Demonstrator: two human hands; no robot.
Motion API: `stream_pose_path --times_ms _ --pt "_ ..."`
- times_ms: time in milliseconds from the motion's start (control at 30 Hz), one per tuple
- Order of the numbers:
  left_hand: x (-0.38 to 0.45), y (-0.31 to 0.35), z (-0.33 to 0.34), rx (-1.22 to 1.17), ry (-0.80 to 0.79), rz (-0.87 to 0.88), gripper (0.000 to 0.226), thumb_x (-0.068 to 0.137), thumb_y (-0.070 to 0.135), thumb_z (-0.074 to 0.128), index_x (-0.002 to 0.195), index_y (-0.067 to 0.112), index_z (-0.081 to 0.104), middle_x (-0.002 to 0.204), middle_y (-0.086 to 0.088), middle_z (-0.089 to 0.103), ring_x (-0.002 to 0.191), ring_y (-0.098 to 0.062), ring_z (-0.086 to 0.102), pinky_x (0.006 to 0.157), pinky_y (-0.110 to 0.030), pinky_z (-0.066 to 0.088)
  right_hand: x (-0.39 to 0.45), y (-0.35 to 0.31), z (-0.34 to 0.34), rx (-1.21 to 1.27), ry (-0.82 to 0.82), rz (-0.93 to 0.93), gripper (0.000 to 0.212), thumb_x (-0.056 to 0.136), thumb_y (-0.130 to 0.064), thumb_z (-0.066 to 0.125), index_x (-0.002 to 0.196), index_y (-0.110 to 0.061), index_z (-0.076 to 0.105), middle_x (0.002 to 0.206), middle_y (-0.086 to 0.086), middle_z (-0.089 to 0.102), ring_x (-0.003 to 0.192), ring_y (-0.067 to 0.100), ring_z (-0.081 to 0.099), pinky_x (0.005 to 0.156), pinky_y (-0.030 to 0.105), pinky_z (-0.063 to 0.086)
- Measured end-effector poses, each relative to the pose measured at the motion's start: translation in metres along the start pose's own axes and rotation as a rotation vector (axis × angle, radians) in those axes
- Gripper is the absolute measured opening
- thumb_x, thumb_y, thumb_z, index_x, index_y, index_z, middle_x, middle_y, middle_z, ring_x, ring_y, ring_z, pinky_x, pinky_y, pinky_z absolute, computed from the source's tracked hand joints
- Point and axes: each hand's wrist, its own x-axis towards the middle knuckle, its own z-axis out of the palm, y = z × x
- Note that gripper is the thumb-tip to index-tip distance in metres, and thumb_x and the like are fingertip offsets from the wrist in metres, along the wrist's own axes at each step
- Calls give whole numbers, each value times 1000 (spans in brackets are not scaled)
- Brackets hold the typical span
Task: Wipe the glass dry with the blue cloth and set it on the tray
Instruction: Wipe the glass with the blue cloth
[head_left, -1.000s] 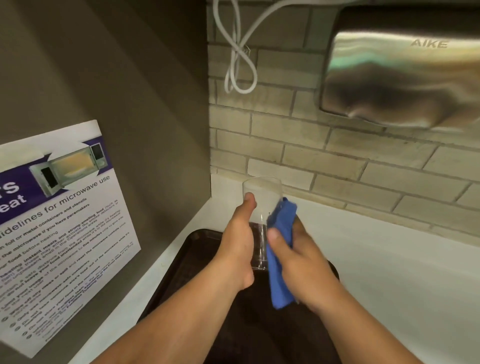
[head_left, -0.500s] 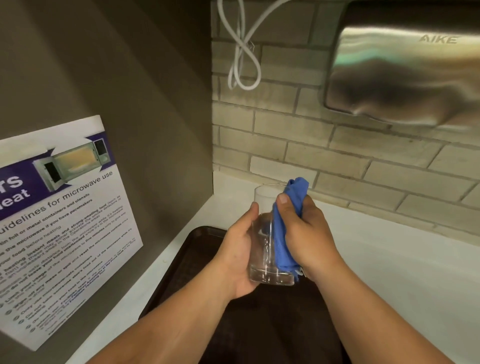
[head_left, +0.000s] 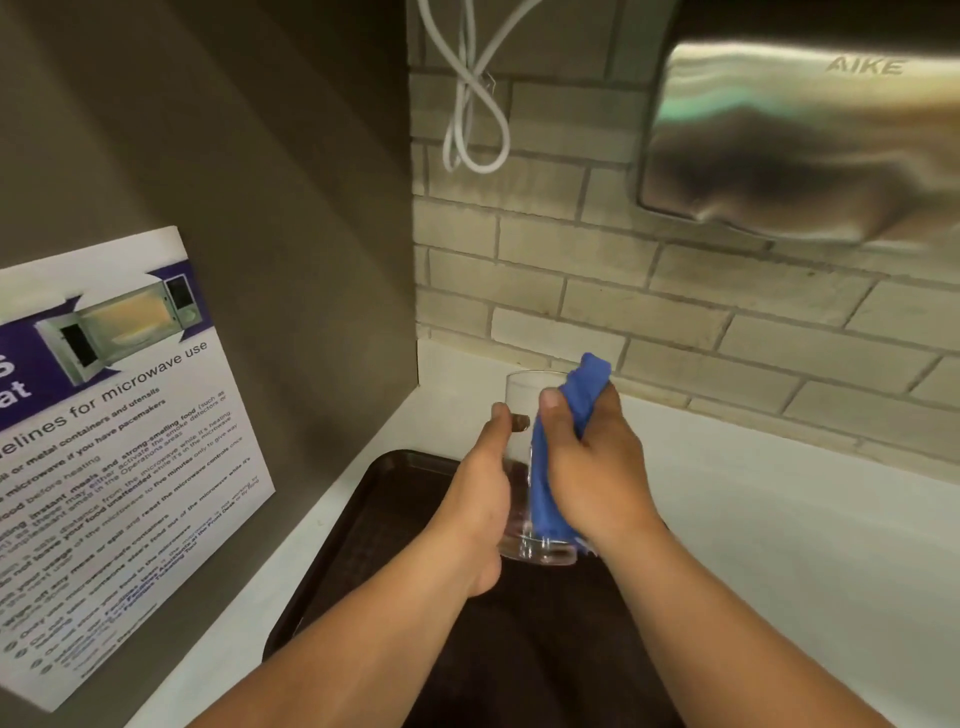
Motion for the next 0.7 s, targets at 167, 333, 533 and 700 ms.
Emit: stream_pose_path --times_ms 167,333,533,700 --pt "-2 2 -2 -44 -8 47 46 100 63 53 122 27 73 96 -9 86 85 -27 83 79 -43 61 3 6 -11 125 -33 99 26 102 -50 43 101 -30 60 84 -5 76 81 10 74 72 25 55" --pt "3 9 -5 -75 38 81 49 99 67 52 120 29 75 94 -8 84 84 -24 81 71 -37 63 -31 19 -5 -9 -264 -49 41 101 -43 51 139 -48 35 114 -22 63 102 -12 64 81 5 50" --pt "-1 -7 4 28 18 165 37 108 52 45 125 31 72 120 -6 81 109 -20 78 100 -45 59 -9 -9 -4 35 9 -56 24 100 -46 52 122 -37 54 98 -8 68 86 3 69 85 30 57" --pt "1 4 2 -81 49 149 38 99 60 56 109 33 81 101 -9 85 91 -27 83 85 -46 63 -6 -3 -11 65 -92 54 34 103 -49 43 107 -22 63 93 6 75 86 22 74 76 32 59"
